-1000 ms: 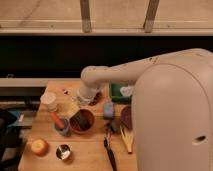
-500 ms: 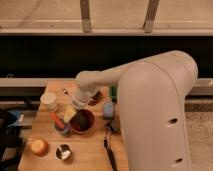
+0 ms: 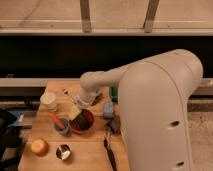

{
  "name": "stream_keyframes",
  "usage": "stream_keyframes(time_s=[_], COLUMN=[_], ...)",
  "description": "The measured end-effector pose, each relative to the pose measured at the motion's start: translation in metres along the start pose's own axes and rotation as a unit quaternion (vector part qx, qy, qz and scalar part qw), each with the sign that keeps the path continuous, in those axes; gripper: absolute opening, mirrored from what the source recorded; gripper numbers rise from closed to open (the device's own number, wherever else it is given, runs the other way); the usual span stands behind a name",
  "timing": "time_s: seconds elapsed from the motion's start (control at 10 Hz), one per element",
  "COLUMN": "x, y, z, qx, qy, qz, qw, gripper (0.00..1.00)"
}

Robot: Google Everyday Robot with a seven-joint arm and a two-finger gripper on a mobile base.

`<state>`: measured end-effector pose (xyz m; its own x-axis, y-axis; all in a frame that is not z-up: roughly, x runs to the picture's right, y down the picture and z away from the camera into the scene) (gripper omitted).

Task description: Wipe purple bowl with eraser

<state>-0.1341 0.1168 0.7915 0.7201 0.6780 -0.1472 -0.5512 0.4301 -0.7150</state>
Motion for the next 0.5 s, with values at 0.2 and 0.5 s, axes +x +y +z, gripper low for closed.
stream_keyframes(time_s=[0.2,0.5], x=[0.0064,0.0096], y=[-0.0054,-0.0007], z=[-0.0003,0.0079], qx=[0.006,0.004], qy=[0.001,0.002], qz=[0.010,0.016], qw=[0.9999,0.9999], gripper=[0.70,0.70])
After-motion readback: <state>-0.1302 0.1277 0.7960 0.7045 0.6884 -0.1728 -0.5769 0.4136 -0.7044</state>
